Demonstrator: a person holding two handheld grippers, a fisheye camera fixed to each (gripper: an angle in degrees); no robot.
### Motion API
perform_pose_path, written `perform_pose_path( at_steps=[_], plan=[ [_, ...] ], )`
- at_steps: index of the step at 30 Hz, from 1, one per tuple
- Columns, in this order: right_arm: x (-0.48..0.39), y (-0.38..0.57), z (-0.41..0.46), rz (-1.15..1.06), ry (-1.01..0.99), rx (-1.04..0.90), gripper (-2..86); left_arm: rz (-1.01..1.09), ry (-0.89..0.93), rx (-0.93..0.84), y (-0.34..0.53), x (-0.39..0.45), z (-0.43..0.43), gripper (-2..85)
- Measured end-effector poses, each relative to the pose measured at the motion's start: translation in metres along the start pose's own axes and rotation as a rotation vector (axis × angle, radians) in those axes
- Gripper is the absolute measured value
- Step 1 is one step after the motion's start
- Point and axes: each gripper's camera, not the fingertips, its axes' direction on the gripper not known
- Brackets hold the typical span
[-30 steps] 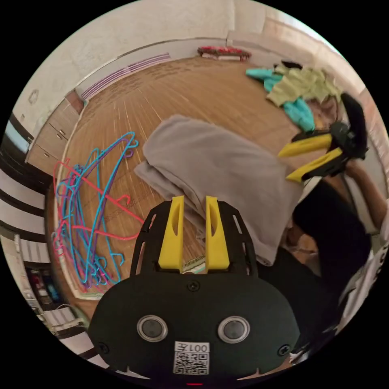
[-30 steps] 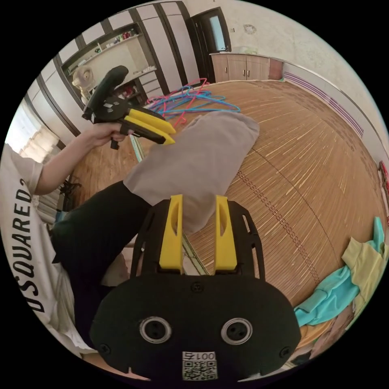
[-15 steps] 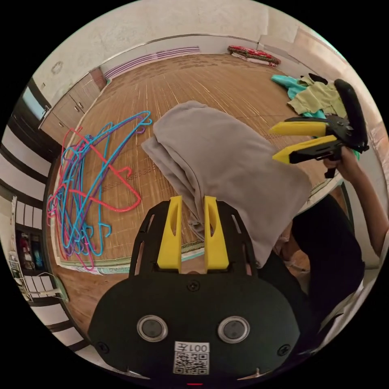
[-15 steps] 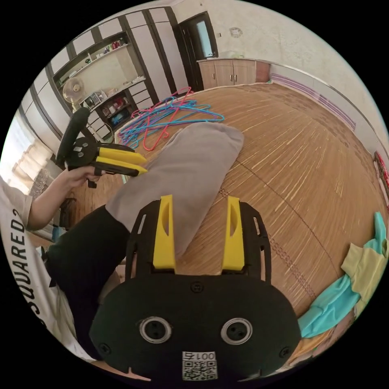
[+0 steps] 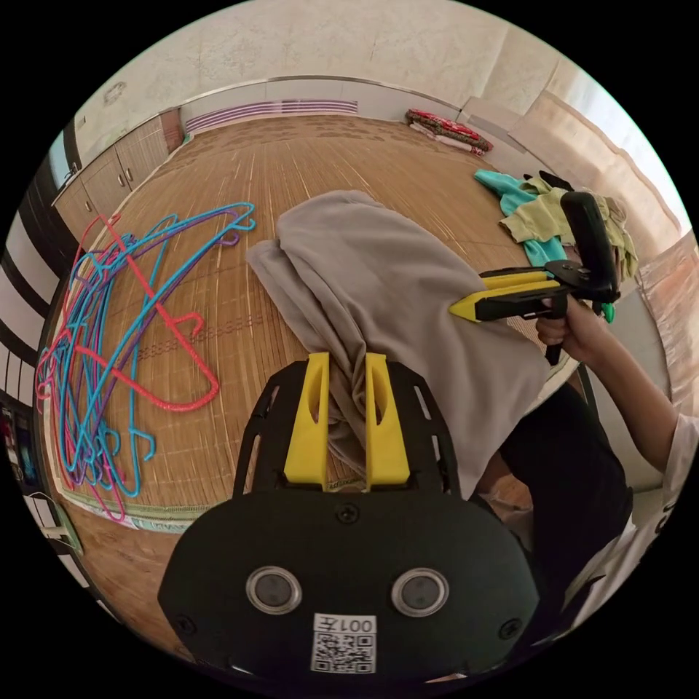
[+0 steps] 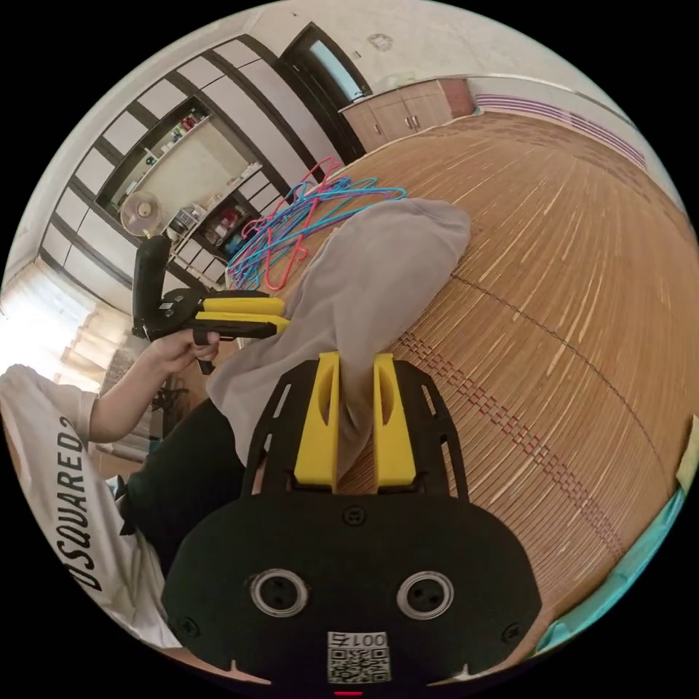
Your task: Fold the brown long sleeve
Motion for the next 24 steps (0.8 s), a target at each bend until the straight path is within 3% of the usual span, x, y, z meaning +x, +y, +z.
perform_pose_path(
  at_steps=[7,24],
  plan=[
    [0.032,-0.022,-0.008,0.191,0.123,0.072,6.8,0.105,-0.086,-0.047,-0.091,0.024,0.04,3.7],
    [0.09,-0.202,0.037,0.189,0.385,0.165,7.4,0.163,-0.442,0.027,-0.275,0.021,0.118,1.8]
  ],
)
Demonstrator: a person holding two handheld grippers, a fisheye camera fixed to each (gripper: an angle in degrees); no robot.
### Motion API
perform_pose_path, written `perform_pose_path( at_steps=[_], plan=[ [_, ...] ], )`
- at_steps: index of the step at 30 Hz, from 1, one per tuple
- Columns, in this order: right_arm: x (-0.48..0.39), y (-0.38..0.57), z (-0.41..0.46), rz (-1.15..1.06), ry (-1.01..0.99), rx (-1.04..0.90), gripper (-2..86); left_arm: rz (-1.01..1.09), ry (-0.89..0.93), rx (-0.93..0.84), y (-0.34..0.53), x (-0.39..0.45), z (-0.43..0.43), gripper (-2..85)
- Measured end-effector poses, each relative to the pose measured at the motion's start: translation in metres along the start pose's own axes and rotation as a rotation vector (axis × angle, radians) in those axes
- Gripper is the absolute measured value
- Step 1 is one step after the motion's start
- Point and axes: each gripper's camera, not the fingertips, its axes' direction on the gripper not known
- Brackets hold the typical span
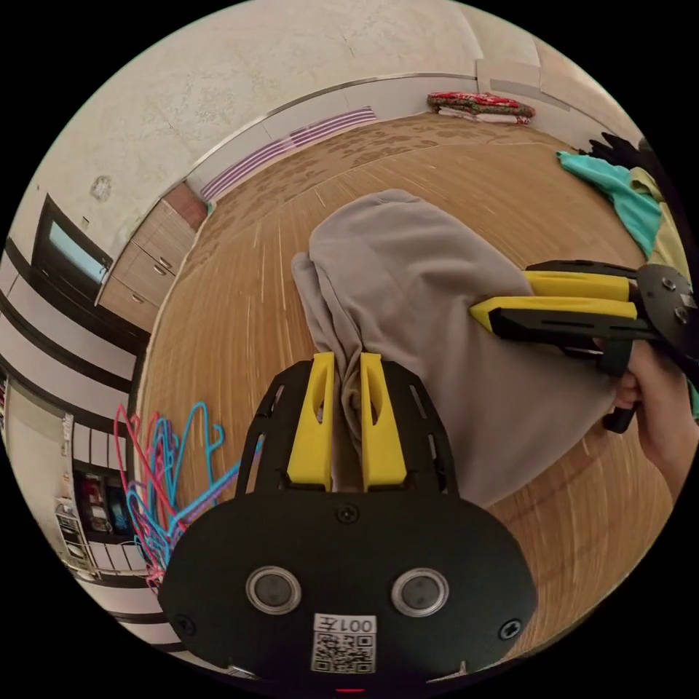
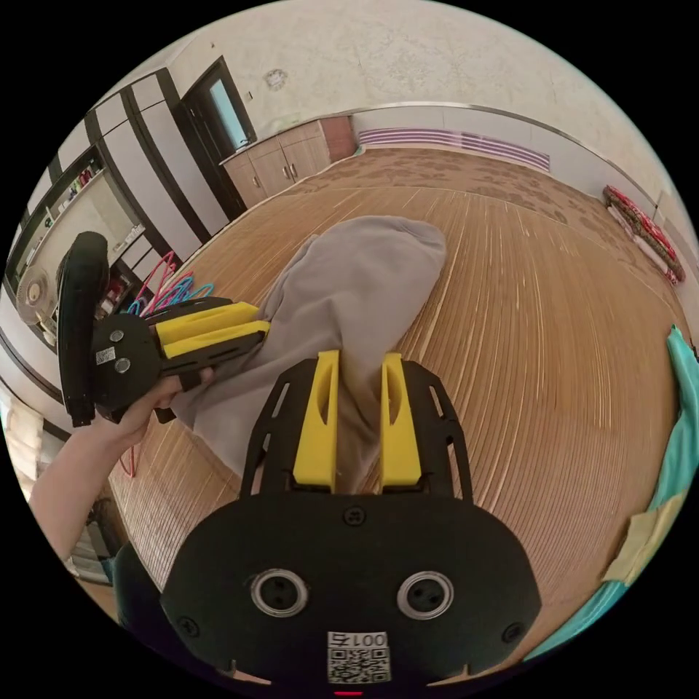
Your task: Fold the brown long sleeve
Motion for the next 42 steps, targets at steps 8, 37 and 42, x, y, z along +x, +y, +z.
perform_pose_path(
  at_steps=[8,37,42],
  plan=[
    [-0.007,0.001,-0.056,-0.163,0.104,0.097,4.4,-0.125,0.033,-0.011,-0.016,-0.008,-0.014,-0.2],
    [-0.151,-0.051,-0.082,-0.473,0.143,-0.111,11.5,0.382,0.174,0.043,0.029,0.048,-0.041,5.3],
    [-0.18,-0.067,-0.066,-0.534,0.284,-0.139,8.9,0.353,0.151,0.123,0.038,0.044,-0.031,4.0]
  ],
)
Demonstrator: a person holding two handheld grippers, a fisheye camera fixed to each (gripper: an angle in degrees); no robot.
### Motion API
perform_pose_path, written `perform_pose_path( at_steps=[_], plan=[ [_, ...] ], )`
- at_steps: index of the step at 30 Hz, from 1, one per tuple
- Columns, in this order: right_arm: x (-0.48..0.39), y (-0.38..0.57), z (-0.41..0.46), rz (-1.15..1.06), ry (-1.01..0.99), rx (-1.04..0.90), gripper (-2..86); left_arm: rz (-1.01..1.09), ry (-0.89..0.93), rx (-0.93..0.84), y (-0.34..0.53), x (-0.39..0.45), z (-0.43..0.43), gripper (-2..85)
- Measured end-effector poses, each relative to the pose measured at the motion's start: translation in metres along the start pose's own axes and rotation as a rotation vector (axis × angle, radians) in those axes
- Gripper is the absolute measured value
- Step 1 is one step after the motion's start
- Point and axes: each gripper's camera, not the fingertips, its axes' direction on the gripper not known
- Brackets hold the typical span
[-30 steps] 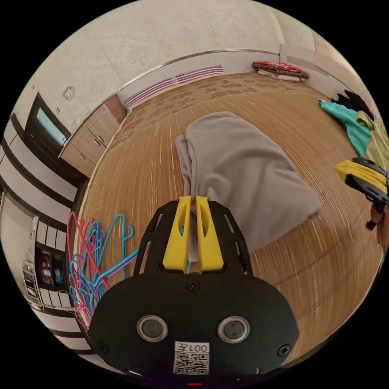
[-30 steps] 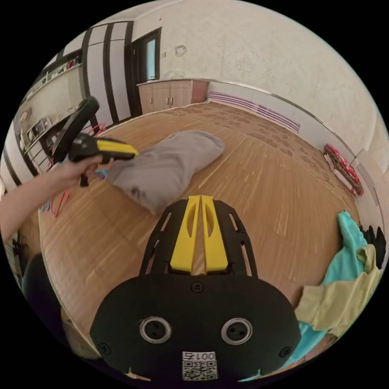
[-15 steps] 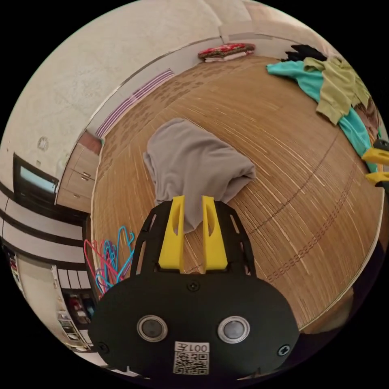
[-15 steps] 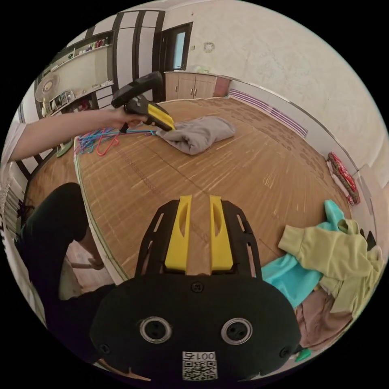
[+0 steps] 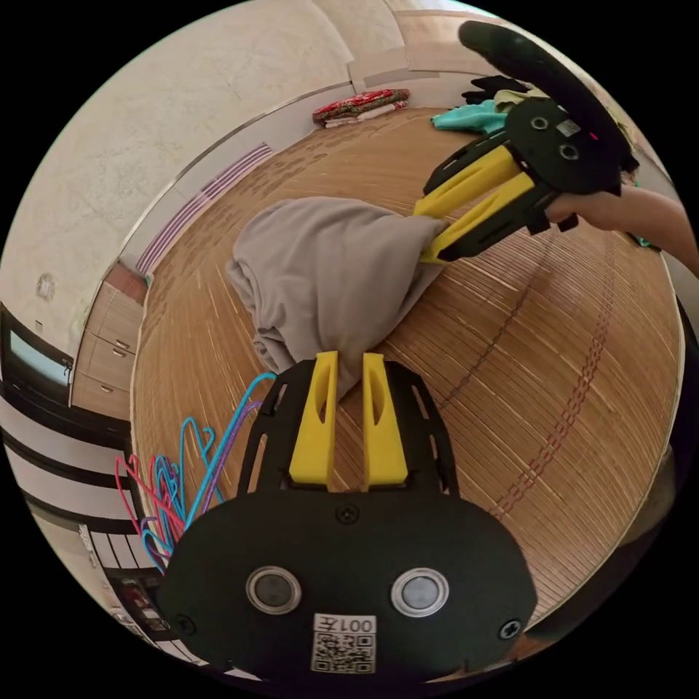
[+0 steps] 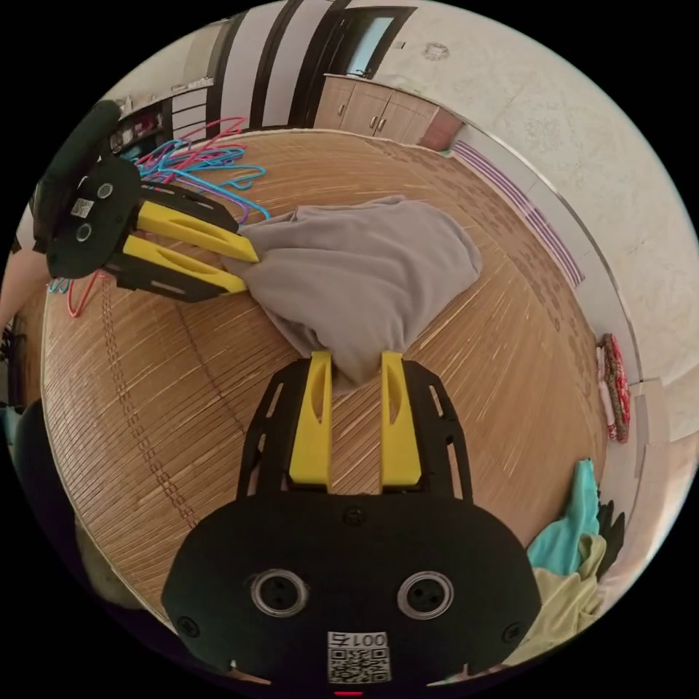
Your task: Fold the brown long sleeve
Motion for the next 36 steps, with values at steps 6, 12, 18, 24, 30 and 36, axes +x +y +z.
perform_pose_path(
  at_steps=[6,12,18,24,30,36],
  plan=[
    [-0.04,0.017,-0.019,-0.127,0.132,0.06,6.8,0.057,-0.019,-0.003,0.014,0.014,-0.005,0.2],
    [-0.058,0.005,-0.026,-0.341,0.207,0.033,6.7,0.051,-0.011,-0.015,0.028,0.015,-0.007,-0.4],
    [-0.044,0.006,-0.049,-0.257,0.092,0.037,7.2,-0.012,0.046,0.012,0.044,0.012,-0.035,0.6],
    [-0.009,0.004,-0.087,-0.074,-0.092,0.188,3.6,-0.055,0.104,0.057,0.057,-0.013,-0.047,-0.6],
    [-0.019,-0.017,-0.041,-0.088,-0.003,0.027,0.8,-0.118,0.202,-0.009,0.06,-0.016,0.002,-0.9],
    [-0.029,0.005,-0.031,-0.141,0.021,0.069,1.1,-0.068,0.032,0.001,0.086,0.017,0.006,-1.0]
  ],
)
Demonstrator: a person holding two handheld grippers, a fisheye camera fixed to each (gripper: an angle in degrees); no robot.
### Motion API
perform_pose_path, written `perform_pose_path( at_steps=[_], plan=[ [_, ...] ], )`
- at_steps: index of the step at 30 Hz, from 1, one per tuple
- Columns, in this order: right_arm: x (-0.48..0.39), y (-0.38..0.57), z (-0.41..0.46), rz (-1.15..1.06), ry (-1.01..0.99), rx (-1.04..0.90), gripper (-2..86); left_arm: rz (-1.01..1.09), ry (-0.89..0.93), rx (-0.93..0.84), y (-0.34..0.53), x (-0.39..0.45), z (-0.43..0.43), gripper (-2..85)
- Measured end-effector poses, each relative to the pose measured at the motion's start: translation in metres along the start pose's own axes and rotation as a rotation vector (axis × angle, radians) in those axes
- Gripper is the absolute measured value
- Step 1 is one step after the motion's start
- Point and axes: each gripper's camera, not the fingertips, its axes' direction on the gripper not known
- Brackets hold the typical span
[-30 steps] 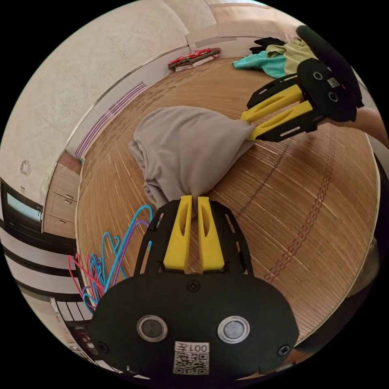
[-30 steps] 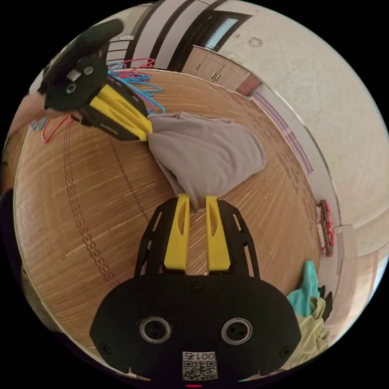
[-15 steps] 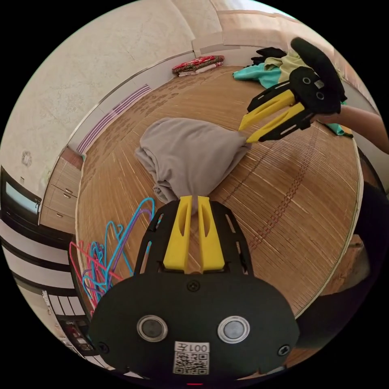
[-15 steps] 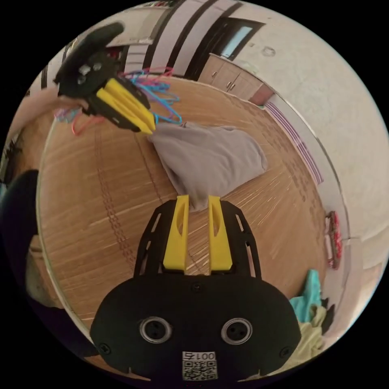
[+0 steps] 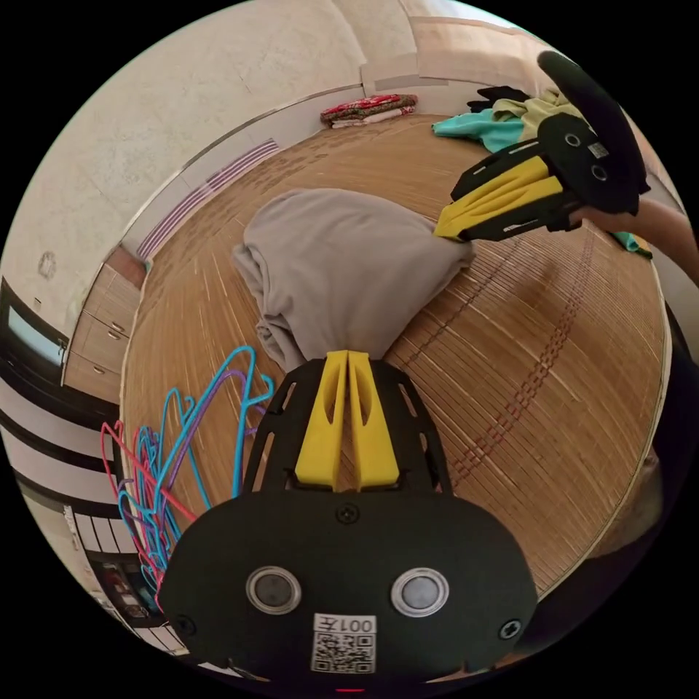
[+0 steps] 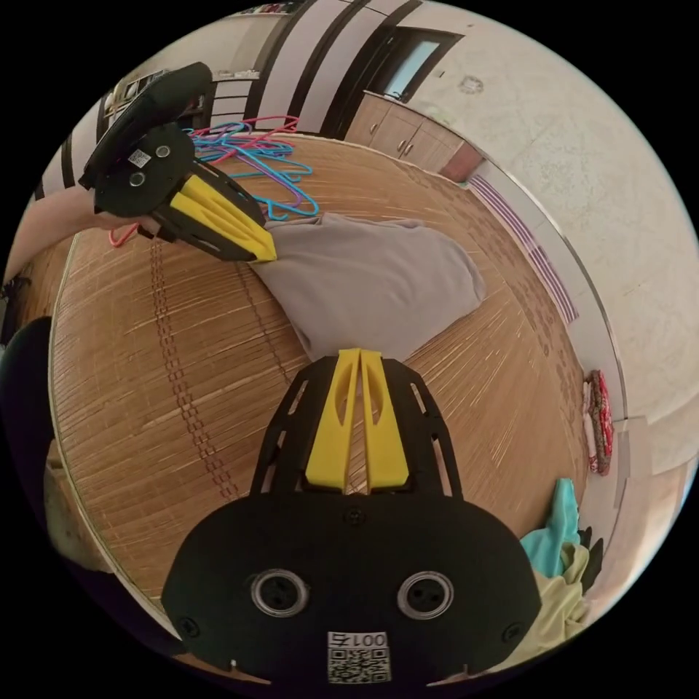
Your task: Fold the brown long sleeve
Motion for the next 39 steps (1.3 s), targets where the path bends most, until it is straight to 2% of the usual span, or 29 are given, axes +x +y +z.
perform_pose_path(
  at_steps=[3,5,7,10,14,18,22,26,28,29,32,39],
  plan=[
    [0.014,-0.003,-0.011,0.072,-0.076,0.024,1.9,-0.081,0.01,-0.015,0.009,-0.008,-0.009,-1.0],
    [0.008,-0.003,-0.025,0.045,-0.182,0.128,4.6,-0.176,-0.002,0.002,0.021,-0.013,-0.017,-1.0],
    [-0.009,-0.008,-0.02,-0.017,-0.137,0.121,8.0,-0.236,0.006,0.008,0.03,-0.015,-0.017,-1.0],
    [-0.038,-0.018,0.01,-0.126,-0.025,0.005,11.7,-0.323,0.018,0.013,0.041,-0.017,-0.016,-1.0],
    [-0.057,-0.013,0.037,-0.186,0.09,-0.032,9.2,-0.47,0.052,0.034,0.055,-0.022,-0.017,-1.0],
    [-0.044,0.006,0.027,-0.11,0.055,0.042,4.4,-0.476,0.089,0.06,0.06,-0.023,-0.013,-1.0],
    [0.001,0.049,0.01,0.228,0.023,0.205,3.1,-0.427,0.101,0.102,0.054,-0.024,-0.018,-0.9],
    [0.047,0.118,-0.004,0.632,0.071,0.335,2.5,-0.307,0.053,0.032,0.031,-0.023,-0.003,-0.9],
    [0.061,0.154,-0.004,0.793,0.14,0.323,2.4,-0.26,0.049,-0.065,0.021,-0.021,0.014,-0.9],
    [0.07,0.18,0.001,0.909,0.152,0.281,2.3,-0.25,0.04,-0.04,0.019,-0.02,0.014,-0.9],
    [0.079,0.25,0.019,1.158,0.028,0.201,2.2,-0.267,0.073,-0.03,0.018,-0.022,0.015,-1.0],
    [0.072,0.331,0.059,1.219,-0.131,0.051,2.9,-0.251,0.109,-0.088,0.005,-0.025,0.012,-1.0]
  ],
)
